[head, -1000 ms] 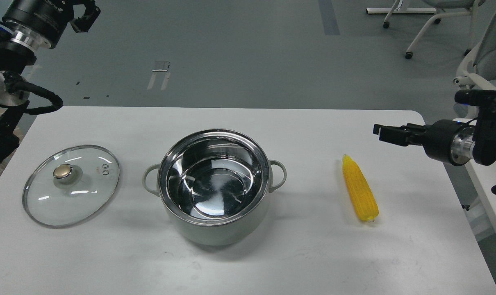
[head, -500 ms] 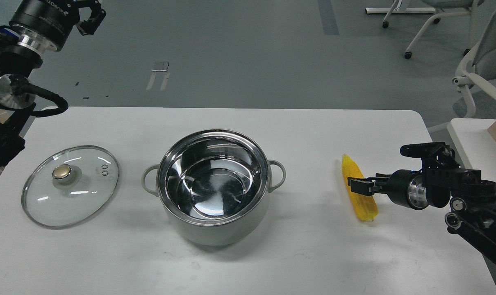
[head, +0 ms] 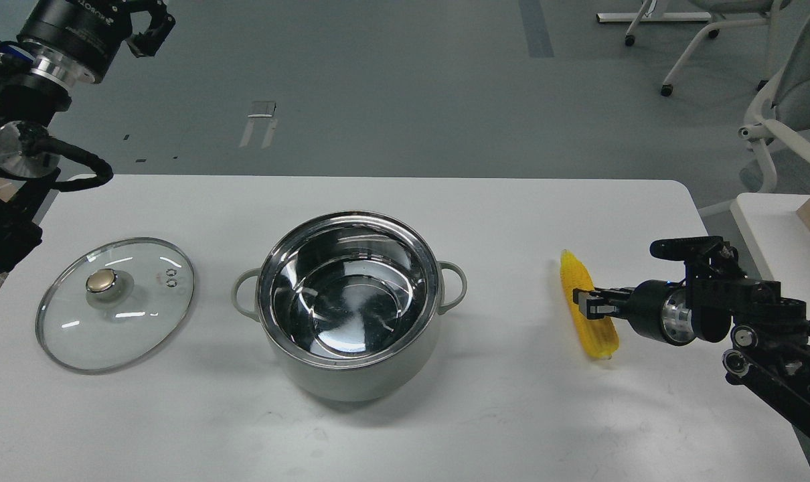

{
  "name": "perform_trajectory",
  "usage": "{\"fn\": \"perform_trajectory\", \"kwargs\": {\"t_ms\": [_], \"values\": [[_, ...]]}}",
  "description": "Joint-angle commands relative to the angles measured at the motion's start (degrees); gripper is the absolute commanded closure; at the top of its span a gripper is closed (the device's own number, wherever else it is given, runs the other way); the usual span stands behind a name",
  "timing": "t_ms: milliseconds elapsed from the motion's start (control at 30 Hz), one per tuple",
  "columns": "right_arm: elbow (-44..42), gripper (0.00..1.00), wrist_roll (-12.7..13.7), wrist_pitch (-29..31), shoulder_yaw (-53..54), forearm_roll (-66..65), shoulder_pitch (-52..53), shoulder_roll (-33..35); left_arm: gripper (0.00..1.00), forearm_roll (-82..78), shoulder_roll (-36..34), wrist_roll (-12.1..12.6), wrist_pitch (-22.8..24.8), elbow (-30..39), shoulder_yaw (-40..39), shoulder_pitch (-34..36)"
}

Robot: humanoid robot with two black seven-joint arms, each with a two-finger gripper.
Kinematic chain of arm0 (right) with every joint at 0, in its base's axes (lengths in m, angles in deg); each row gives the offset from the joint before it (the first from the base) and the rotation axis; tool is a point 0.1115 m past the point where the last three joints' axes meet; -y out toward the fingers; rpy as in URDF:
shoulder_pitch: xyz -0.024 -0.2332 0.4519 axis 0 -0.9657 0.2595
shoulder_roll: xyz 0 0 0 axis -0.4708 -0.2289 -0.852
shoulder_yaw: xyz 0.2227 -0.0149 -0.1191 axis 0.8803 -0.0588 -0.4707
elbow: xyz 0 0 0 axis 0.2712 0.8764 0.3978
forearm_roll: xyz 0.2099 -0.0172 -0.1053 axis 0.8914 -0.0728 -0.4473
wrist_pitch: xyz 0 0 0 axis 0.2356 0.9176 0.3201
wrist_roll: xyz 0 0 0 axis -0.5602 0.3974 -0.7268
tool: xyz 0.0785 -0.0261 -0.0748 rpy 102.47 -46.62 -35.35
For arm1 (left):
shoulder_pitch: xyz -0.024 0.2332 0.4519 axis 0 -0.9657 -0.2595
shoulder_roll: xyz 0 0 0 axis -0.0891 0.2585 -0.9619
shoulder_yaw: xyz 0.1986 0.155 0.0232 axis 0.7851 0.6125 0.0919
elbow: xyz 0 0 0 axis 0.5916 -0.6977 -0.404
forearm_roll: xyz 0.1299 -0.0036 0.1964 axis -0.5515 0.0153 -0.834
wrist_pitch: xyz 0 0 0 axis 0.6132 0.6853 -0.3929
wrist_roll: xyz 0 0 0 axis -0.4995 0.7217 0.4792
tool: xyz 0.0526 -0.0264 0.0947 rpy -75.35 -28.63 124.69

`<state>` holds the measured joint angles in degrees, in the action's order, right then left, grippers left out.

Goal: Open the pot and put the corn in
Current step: 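Lift the corn cob with the right gripper and carry it over the pot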

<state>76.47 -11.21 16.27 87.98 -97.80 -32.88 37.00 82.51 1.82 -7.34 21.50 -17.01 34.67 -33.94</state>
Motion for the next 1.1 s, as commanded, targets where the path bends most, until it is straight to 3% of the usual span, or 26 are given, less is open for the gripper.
{"fn": "perform_trajectory", "kwargs": {"t_ms": [0, 233, 433, 567, 767, 1067], "values": [[0.1, 1.0, -0.06, 0.01, 1.37, 0.05, -0.38, 0.41, 0.02, 0.0, -0.14, 0.03, 0.0, 0.0, -0.12, 0.02], [7.9, 1.0, -0.15, 0.01, 11.81, 2.59, -0.38, 5.68, 0.02, 0.0, -0.75, 0.03, 0.0, 0.0, -0.2, 0.11], [18.1, 1.0, -0.15, 0.01, 18.78, 2.95, 1.81, 3.05, 0.02, 0.0, -0.58, 0.12, 0.0, 0.09, -0.2, 0.29], [21.19, 1.0, 0.37, 0.01, 15.02, 2.95, 7.6, -7.03, 0.02, 0.0, -0.4, 0.12, 0.0, 0.79, -0.2, 0.2], [17.07, 1.0, 1.78, 0.01, 2.99, 1.9, 14.38, -18.29, 0.02, -0.18, 0.74, 0.55, 0.0, 0.79, -0.03, 0.64], [11.62, 1.0, 2.05, 0.01, -4.69, -8.12, 15.18, -24.11, 0.02, -0.26, 0.13, 0.56, 0.0, 0.88, -0.03, 0.2]]}}
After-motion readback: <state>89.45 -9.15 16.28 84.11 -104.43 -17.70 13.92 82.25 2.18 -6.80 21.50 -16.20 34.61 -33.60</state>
